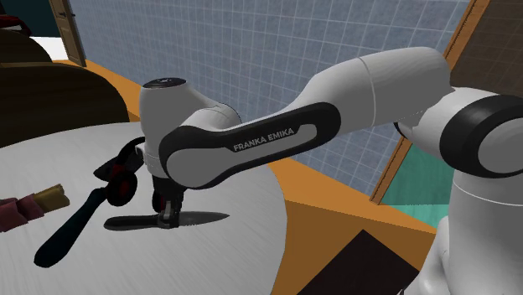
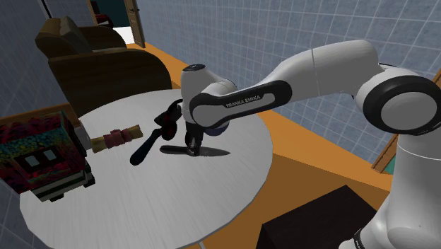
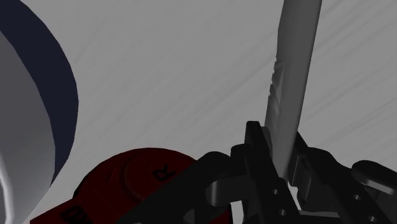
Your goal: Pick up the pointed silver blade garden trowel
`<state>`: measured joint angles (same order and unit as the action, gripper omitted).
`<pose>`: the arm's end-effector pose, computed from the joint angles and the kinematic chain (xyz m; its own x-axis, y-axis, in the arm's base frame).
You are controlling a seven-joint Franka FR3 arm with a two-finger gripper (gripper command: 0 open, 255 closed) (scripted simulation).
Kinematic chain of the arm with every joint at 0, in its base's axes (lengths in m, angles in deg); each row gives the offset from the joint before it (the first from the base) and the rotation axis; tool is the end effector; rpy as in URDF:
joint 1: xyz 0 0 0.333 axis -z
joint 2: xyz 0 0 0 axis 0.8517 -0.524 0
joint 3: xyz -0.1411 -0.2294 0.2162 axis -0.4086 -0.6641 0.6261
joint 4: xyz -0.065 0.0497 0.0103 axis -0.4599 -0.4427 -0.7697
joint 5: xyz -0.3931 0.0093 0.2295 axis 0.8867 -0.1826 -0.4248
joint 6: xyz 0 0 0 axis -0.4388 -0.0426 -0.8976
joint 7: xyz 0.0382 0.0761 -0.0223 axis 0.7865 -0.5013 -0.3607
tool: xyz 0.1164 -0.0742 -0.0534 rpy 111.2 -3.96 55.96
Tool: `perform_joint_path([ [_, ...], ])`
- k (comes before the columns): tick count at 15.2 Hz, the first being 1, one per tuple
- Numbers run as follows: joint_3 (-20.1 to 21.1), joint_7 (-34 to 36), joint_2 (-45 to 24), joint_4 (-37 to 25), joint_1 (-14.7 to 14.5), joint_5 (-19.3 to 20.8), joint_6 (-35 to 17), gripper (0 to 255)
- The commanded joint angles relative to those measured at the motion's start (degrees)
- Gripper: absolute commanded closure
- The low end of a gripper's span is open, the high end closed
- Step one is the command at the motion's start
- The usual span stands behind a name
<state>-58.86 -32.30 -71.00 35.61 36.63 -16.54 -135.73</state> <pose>0.5479 0.4762 0.3860 0.5305 0.8463 0.0479 0.8471 -0.5314 0.0075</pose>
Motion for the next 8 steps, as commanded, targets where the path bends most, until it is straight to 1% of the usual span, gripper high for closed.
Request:
perform_joint_path([
  [1,0.0,0.0,0.1,0.1,0.0,0.0,0.0,255],
  [8,0.3,-0.4,1.3,-3.7,0.0,-0.7,4.9,255],
])
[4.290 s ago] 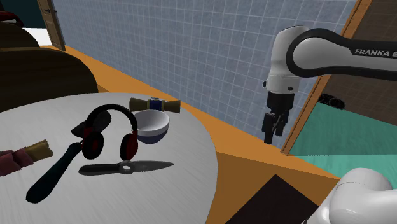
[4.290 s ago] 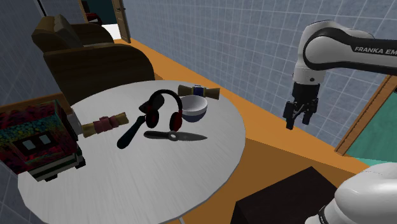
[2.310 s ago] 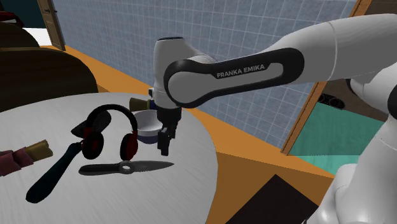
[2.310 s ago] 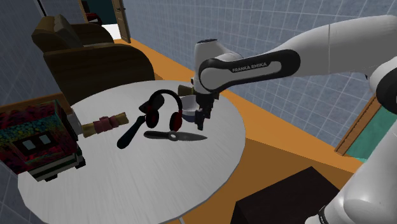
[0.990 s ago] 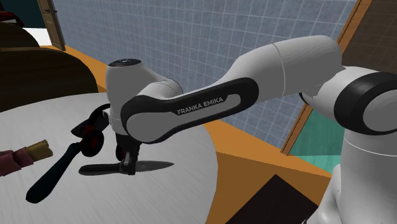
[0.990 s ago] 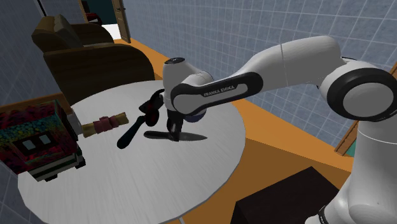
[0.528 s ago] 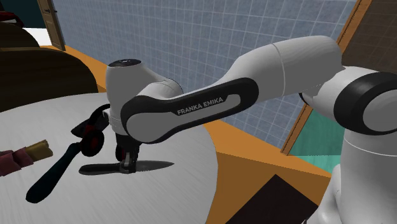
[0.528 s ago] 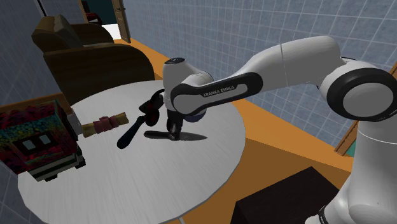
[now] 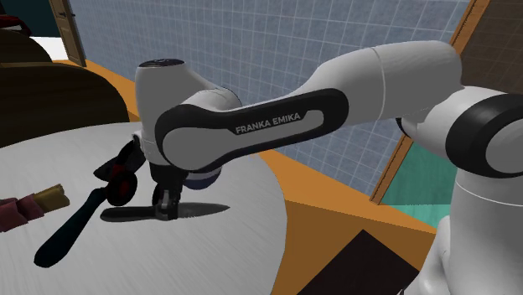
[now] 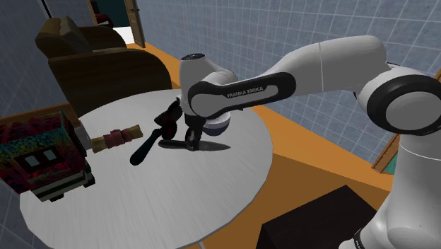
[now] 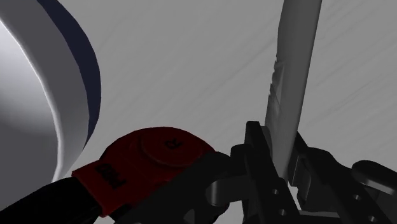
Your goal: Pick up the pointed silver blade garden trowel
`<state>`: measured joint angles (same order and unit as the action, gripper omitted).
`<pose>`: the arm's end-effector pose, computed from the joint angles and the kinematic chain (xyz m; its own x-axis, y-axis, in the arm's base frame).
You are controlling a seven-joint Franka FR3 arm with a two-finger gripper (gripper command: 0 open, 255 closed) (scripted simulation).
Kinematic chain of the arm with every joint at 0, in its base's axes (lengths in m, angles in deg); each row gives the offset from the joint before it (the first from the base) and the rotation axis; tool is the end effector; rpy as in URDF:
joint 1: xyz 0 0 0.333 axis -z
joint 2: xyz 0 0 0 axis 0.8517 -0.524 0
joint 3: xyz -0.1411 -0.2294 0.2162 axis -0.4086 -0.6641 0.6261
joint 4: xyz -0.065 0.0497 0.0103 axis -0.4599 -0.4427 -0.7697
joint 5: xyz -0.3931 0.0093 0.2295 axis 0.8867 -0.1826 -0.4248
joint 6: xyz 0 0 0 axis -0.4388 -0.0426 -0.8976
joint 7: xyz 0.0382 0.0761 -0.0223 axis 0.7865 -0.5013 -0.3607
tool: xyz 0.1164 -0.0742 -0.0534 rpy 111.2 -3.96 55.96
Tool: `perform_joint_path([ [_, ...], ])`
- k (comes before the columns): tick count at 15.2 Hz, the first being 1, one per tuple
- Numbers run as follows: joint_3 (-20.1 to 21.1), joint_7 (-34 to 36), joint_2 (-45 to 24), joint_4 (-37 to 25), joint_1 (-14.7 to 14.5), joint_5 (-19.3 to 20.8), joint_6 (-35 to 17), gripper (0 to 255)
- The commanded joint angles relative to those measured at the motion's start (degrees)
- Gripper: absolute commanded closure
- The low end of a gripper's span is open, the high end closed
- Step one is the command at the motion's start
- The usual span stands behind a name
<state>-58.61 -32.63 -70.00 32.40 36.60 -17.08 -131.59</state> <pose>0.5486 0.4775 0.4216 0.5303 0.8464 0.0478 0.8472 -0.5312 0.0073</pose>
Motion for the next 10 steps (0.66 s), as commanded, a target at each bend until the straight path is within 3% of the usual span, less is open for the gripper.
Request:
perform_joint_path([
  [1,0.1,-0.1,0.4,-1.1,0.0,-0.2,1.5,255],
  [10,0.3,-0.4,0.8,-6.0,-0.2,-0.5,6.8,255],
])
